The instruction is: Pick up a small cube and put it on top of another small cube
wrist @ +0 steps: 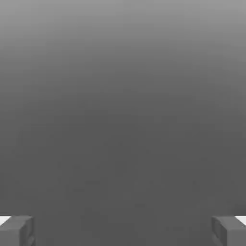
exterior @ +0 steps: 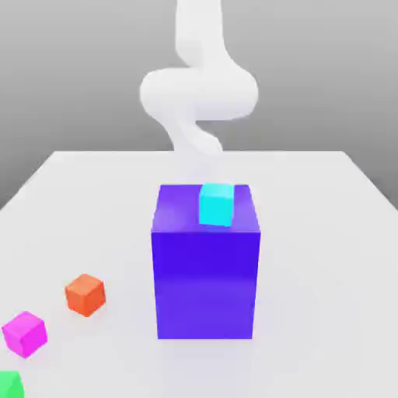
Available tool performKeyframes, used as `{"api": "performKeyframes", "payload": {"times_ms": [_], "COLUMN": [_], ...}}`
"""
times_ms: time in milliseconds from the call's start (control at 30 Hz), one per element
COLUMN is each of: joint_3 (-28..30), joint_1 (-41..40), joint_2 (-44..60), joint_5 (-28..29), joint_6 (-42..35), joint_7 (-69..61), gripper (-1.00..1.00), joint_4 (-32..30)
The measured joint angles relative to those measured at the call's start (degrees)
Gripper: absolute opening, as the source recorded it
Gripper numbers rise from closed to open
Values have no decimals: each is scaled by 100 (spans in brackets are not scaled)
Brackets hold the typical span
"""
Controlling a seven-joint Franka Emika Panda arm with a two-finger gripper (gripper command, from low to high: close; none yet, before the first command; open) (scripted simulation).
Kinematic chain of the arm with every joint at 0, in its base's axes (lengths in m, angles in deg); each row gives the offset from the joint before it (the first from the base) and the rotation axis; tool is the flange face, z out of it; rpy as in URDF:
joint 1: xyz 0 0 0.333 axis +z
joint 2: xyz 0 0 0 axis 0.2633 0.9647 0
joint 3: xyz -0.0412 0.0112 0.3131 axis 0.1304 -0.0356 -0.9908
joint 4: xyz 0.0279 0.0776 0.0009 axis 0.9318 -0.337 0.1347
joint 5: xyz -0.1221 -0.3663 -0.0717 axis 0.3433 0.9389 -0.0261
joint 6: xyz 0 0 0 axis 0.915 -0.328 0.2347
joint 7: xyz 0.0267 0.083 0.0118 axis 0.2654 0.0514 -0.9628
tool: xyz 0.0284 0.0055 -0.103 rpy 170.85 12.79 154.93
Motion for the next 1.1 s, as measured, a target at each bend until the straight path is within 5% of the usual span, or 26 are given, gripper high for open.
{"api": "performKeyframes", "payload": {"times_ms": [600,900,1067,1100], "joint_3": [1643,1939,1366,1270], "joint_1": [-482,-1174,-1728,-1808], "joint_2": [3774,5602,6640,6766], "joint_5": [-1096,-1431,-2052,-2136], "joint_6": [1330,2015,2719,2812], "joint_7": [-1179,-1614,-2103,-2166], "gripper": [0,0,0,-100], "joint_4": [-436,-661,-469,-438]}}
